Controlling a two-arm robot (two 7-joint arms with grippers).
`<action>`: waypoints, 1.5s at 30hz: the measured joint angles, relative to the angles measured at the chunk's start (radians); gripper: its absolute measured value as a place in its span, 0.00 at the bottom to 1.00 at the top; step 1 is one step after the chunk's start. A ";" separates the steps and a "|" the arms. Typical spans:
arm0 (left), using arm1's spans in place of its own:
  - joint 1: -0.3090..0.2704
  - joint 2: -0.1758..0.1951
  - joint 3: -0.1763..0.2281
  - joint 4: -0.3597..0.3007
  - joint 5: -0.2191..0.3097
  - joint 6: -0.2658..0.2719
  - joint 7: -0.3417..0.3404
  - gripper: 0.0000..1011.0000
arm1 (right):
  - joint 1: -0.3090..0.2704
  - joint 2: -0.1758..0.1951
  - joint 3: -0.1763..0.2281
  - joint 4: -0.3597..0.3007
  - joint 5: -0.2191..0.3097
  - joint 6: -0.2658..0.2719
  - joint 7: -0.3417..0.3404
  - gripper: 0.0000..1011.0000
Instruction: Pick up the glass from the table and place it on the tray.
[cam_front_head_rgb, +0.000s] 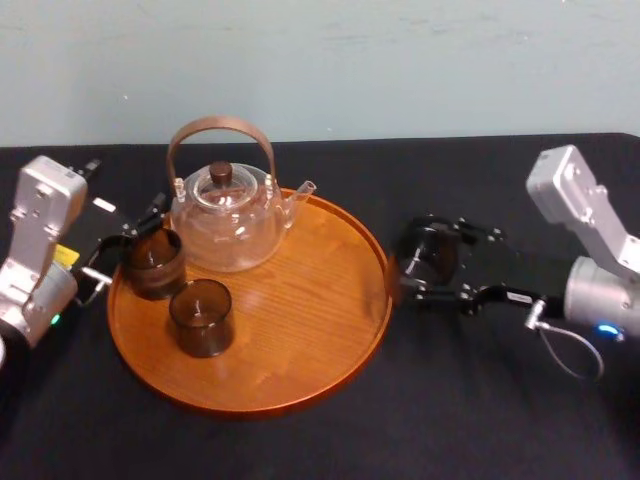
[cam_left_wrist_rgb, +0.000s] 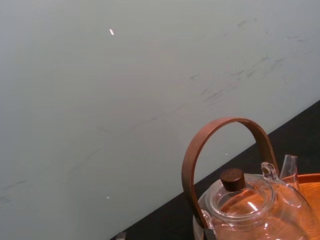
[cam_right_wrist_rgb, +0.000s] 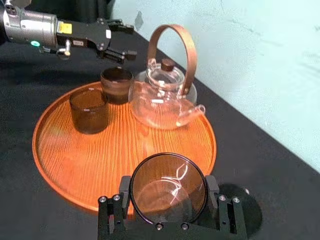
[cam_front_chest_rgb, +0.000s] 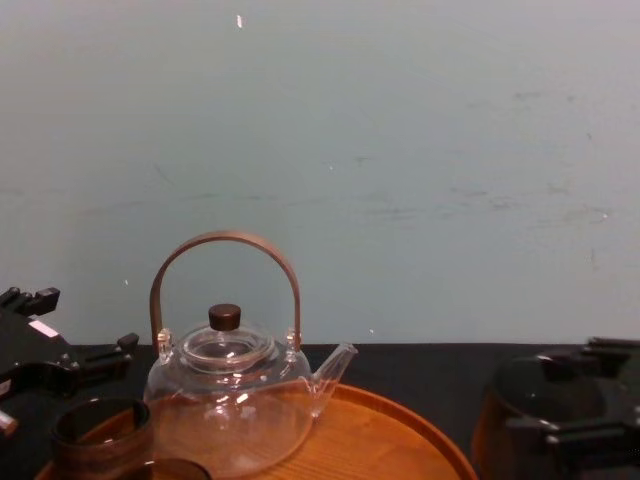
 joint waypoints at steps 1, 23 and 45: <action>0.000 0.000 0.000 0.000 0.000 0.000 0.000 0.99 | 0.008 -0.006 -0.005 0.004 -0.004 -0.001 0.001 0.89; 0.000 0.000 0.000 0.000 0.000 0.000 0.000 0.99 | 0.166 -0.186 -0.160 0.167 -0.073 -0.046 0.024 0.90; 0.000 0.000 0.000 0.000 0.000 0.000 0.000 0.99 | 0.180 -0.246 -0.213 0.285 -0.105 -0.070 0.040 0.90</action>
